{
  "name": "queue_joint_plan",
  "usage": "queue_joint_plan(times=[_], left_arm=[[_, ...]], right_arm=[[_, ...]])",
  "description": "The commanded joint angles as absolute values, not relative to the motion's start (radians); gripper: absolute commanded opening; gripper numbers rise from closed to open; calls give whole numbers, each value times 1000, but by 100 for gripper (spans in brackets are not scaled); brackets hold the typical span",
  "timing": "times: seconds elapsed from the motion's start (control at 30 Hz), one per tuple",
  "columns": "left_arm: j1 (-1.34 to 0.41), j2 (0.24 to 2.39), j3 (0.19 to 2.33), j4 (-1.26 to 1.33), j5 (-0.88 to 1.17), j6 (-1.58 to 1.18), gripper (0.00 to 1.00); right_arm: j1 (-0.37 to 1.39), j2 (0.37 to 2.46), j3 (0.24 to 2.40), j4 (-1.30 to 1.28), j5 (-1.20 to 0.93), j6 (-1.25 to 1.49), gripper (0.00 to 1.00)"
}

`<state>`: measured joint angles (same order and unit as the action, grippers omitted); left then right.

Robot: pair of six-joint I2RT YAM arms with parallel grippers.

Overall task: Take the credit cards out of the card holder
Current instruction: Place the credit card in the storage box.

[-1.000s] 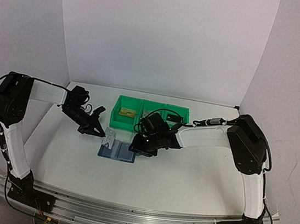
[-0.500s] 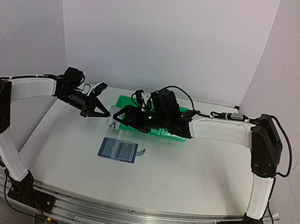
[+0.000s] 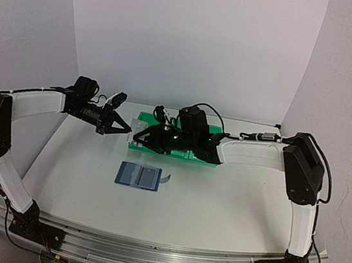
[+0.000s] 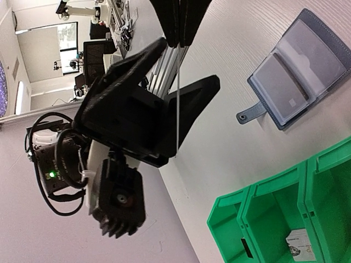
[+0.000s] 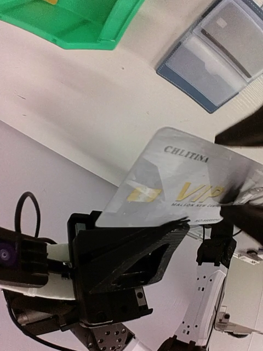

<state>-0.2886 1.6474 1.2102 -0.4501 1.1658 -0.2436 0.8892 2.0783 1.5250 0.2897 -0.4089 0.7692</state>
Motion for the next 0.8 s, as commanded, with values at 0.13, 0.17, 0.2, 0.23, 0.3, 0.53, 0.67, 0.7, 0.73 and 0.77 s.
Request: queue_joint_plan(times=[0.13,0.17,0.2,0.23,0.3,0.53,0.67,0.7,0.73,0.77], left_arm=[[-292,1581,1192,-407,1212,-223,1],[-292,1576,1186,-411,1214,-205,2],[-292,1570,1184,-424,1210,-169,6],[-291,1566,1189,-453,1196,-122,19],[-290,1564,1214,-526,1145,42,43],[-292,1356,1117,-493,869,897,57],[-308,1099,719,18,800,1482,68],[-311,1072,630,192,809,1591,69],[-313,1061,564,311,822,1705,70],[-317,1067,524,397,833,1764,71]], right_arm=[[853,2068,1454,589,-525,929,0],[850,2068,1446,602,-529,939,0],[847,2068,1444,600,-532,943,0],[844,2066,1443,594,-538,942,0],[838,2057,1425,579,-545,947,0],[808,2038,1450,396,-630,941,0],[807,2051,1547,213,-693,888,0],[807,2051,1558,192,-703,886,0],[807,2052,1565,178,-714,888,0],[809,2055,1572,167,-724,894,0]])
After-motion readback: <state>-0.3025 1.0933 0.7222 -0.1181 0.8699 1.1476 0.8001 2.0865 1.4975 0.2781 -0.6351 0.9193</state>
